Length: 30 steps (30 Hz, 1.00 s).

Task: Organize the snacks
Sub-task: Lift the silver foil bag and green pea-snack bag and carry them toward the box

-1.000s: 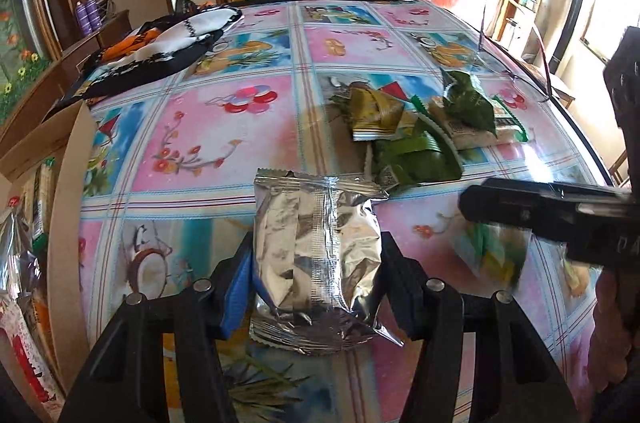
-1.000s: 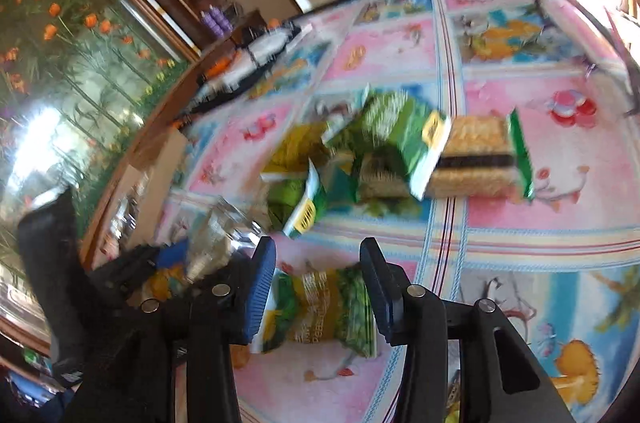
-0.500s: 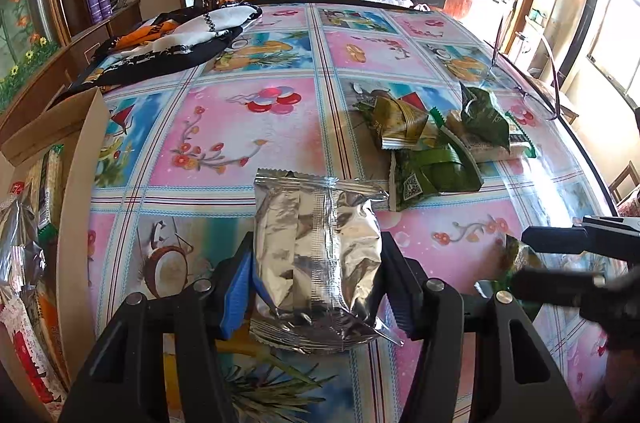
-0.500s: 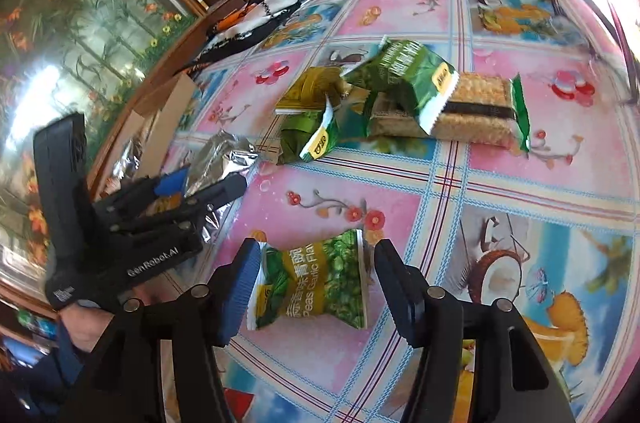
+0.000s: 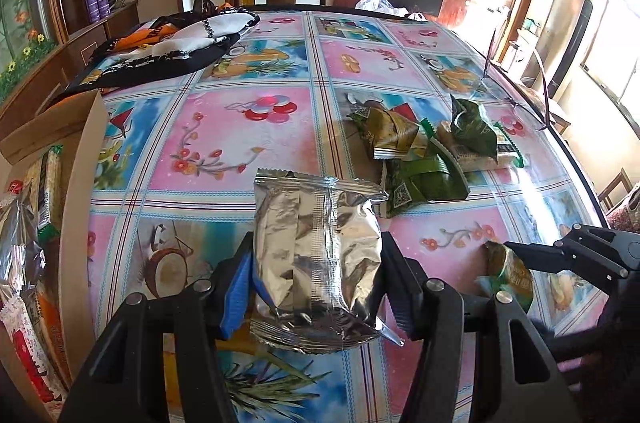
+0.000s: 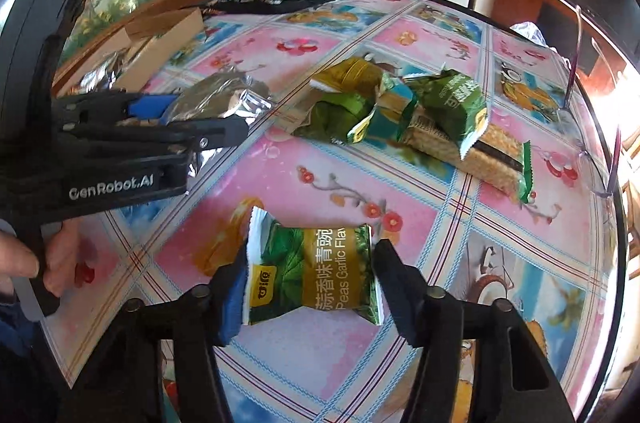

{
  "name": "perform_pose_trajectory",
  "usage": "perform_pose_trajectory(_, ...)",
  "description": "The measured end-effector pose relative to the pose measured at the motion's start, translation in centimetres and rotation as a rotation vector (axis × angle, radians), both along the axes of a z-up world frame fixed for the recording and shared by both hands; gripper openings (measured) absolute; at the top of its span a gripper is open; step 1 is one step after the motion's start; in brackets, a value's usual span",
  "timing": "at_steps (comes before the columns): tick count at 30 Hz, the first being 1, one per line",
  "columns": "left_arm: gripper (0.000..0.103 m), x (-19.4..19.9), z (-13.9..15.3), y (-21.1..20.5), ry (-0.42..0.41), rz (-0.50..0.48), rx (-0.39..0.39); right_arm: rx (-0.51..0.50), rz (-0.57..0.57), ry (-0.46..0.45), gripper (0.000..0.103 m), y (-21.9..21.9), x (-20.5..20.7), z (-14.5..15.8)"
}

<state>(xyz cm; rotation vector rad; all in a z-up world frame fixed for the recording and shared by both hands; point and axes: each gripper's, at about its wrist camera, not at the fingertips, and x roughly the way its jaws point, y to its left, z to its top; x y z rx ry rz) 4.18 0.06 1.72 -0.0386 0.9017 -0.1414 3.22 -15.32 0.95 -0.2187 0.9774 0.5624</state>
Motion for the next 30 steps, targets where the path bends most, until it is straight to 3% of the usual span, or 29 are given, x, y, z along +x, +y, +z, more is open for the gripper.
perform_pose_trajectory(8, 0.057, -0.4, 0.6, 0.1, -0.035, 0.000, -0.009, 0.051, -0.053, -0.042, 0.053, -0.7, 0.1, 1.1)
perform_pose_trajectory(20, 0.057, -1.3, 2.0, -0.5, -0.117, 0.006, 0.046, 0.189, -0.190, -0.130, 0.053, -2.2, 0.5, 3.5)
perform_pose_trajectory(30, 0.057, -2.2, 3.5, -0.1, -0.185, 0.017, 0.057, 0.191, -0.253, -0.129, 0.053, -1.5, 0.5, 3.1)
